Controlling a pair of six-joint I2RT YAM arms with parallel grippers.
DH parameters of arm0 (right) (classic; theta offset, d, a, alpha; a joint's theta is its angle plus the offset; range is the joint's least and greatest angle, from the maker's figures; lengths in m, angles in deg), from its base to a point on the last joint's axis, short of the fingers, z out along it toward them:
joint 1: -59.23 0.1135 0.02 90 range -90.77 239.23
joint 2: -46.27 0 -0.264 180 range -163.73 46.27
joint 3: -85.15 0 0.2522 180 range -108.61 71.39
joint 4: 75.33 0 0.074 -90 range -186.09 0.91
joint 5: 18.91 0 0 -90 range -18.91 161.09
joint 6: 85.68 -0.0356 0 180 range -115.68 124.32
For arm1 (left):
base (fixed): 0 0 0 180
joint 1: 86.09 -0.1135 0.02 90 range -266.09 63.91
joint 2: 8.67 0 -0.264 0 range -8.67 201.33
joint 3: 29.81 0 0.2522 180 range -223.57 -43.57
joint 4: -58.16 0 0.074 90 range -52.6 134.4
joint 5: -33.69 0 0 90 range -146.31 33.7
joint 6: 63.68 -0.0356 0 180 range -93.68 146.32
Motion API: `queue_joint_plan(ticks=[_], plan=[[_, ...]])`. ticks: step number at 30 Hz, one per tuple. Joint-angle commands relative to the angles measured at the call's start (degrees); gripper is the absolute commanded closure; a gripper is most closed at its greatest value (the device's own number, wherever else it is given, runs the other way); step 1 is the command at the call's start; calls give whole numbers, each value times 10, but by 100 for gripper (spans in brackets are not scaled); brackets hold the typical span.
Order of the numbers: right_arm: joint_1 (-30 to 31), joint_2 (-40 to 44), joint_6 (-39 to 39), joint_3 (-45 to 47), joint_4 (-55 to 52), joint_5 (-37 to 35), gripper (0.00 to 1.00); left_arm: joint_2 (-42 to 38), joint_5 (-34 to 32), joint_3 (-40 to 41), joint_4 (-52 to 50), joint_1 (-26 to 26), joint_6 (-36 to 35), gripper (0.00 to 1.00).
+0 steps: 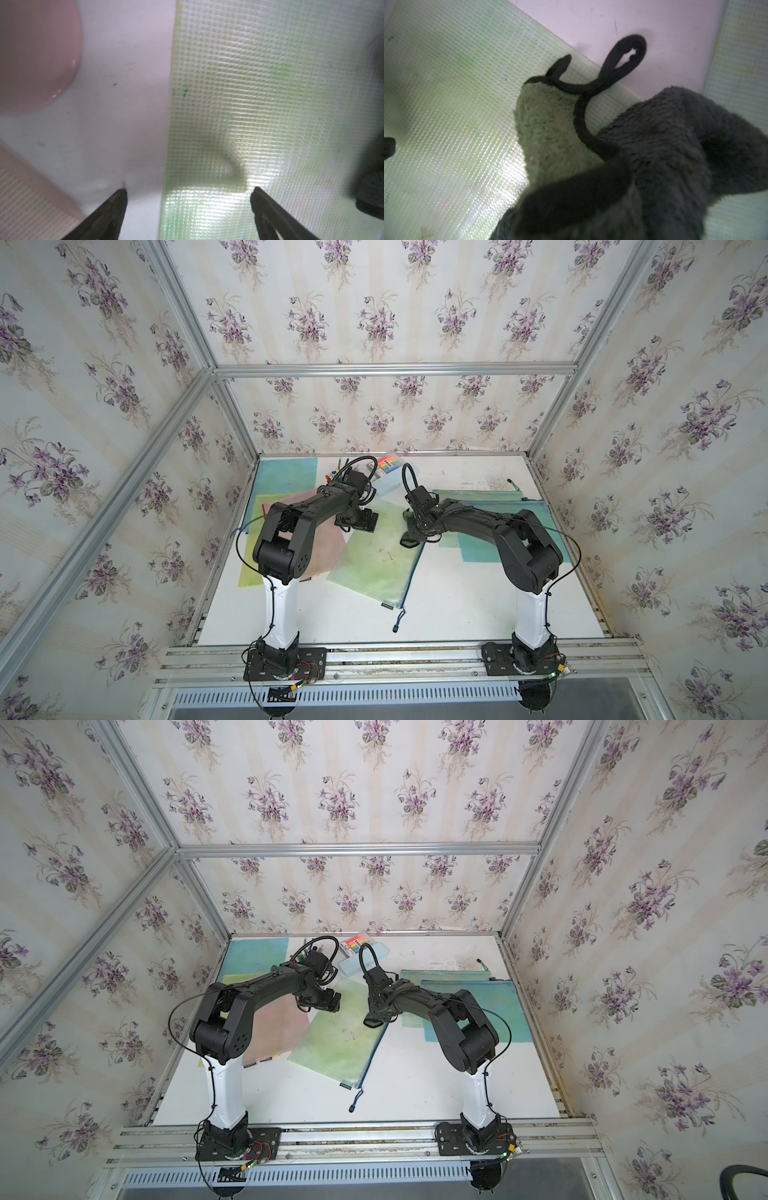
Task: Wipe the document bag
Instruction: Adjust the document bag at the center of the board, then wipe the dirt from the document bag.
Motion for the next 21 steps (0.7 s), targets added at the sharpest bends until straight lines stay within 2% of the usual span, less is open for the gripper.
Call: queue_joint_plan(ticks=[1, 6, 9, 14, 21], plan=[[-11, 5, 5, 13, -34, -10, 74, 4, 167, 35, 5, 10, 26, 7], [-34, 24, 38, 27, -26, 4, 74, -14, 358, 87, 75, 38, 76, 11], [-37, 26, 89, 23, -32, -12, 74, -39, 424, 116, 141, 59, 123, 12], [-37, 24, 144, 8, -37, -20, 74, -51, 441, 113, 179, 64, 164, 12], [-34, 31, 140, 44, -17, 4, 74, -23, 407, 135, 259, 15, 236, 9]])
